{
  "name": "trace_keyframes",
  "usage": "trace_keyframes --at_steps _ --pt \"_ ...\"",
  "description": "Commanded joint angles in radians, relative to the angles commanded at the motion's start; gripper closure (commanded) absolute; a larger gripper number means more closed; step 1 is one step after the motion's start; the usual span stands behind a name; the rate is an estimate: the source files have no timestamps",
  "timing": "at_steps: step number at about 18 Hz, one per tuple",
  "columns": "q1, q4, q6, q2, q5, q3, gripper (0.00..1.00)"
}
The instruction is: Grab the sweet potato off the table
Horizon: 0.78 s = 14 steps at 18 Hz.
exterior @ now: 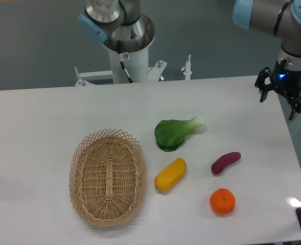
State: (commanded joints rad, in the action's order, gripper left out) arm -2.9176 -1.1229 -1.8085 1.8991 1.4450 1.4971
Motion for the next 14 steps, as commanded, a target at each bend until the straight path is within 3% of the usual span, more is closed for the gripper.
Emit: trace_keyframes --at_steps 10,14 --pt "0.0 0.002 0.015 0.002 0.0 0.014 0.0" --pt "0.032 0.024 0.15 0.024 0.0 0.023 0.0"
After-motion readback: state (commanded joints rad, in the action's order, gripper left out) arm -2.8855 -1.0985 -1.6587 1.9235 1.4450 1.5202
